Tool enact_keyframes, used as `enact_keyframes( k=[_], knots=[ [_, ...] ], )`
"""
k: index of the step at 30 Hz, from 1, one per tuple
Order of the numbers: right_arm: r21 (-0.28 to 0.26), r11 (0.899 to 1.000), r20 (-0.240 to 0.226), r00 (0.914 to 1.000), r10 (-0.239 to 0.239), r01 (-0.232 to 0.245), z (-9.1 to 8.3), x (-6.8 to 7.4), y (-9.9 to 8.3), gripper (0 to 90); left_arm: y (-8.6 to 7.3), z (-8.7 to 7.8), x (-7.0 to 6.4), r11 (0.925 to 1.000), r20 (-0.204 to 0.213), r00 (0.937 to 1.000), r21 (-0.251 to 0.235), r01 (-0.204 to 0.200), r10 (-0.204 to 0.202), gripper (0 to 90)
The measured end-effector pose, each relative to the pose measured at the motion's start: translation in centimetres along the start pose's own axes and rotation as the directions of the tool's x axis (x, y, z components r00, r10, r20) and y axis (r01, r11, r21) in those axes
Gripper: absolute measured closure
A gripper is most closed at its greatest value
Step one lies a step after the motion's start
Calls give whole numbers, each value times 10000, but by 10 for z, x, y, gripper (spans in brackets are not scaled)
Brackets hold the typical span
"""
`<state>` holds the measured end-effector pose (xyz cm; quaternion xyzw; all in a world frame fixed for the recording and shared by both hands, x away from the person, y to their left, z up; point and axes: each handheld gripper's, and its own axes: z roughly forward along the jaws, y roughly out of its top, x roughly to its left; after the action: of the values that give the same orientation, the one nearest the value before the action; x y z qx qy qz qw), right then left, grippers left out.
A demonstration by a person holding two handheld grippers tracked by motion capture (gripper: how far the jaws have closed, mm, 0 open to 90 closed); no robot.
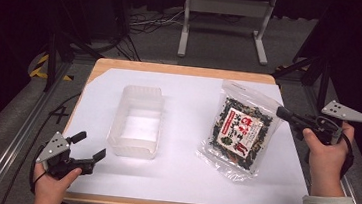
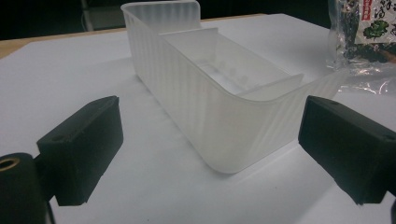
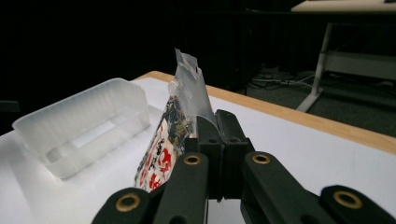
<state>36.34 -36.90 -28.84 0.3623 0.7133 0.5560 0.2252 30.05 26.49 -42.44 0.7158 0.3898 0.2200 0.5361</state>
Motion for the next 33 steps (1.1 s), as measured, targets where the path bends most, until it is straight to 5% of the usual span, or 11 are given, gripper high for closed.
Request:
enact_keyframes(
  k=[10,33],
  knots=[
    [-675,9960,-663,9958,-635,590,-9,23,22,900,5,0,-5,9999,130,9999,-146,-54,55,76],
    [-1391,9853,-1174,9863,-1158,991,-13,41,52,900,36,18,-34,9981,767,9958,-402,-463,493,75]
  ],
)
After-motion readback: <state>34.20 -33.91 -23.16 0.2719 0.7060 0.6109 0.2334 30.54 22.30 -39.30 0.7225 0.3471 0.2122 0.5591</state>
